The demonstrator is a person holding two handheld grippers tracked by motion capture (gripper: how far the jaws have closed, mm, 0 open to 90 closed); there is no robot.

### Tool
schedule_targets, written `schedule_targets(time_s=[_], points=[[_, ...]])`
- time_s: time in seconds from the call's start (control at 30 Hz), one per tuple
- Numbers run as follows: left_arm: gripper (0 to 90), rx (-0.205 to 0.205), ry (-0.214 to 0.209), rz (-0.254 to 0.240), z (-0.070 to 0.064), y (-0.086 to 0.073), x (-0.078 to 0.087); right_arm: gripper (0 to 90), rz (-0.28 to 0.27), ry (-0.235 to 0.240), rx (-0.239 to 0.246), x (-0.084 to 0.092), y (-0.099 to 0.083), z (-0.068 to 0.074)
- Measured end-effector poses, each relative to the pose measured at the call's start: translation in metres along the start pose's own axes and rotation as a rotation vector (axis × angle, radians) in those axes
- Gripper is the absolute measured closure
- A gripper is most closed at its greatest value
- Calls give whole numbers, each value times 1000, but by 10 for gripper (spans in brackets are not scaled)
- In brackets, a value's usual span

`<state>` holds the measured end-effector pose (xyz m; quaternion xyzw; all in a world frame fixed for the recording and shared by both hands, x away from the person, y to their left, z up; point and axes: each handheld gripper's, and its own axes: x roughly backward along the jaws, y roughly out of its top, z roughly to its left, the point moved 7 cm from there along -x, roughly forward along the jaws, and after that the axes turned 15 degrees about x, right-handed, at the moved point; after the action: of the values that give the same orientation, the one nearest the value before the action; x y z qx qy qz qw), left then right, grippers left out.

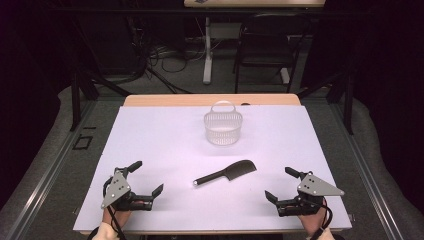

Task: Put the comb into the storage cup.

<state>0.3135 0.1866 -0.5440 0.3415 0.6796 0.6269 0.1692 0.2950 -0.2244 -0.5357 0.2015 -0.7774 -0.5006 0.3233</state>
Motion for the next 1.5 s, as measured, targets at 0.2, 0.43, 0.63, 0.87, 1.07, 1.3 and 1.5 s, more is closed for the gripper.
schedule_targets(time_s=[0.2, 0.43, 0.63, 0.87, 1.07, 1.3, 1.5], points=[[2, -12, 3, 10, 0, -1, -1, 0, 11, 8, 3, -7, 4, 3], [1, -17, 8, 26, 0, -2, -1, 0, 51, 44, 8, -21, 4, 8], [2, -17, 8, 32, 0, -3, -2, 0, 85, 58, 0, -31, 3, 9], [1, -27, 8, 39, -2, -3, -3, 0, 105, 88, 9, -49, 11, 13], [1, -20, 9, 36, -1, -3, -2, 0, 116, 119, 17, -64, 15, 18], [1, -22, 12, 40, 0, -4, -2, 0, 145, 162, 18, -85, 18, 26], [0, -24, 13, 42, 0, -4, -2, 0, 167, 194, 29, -102, 25, 35]])
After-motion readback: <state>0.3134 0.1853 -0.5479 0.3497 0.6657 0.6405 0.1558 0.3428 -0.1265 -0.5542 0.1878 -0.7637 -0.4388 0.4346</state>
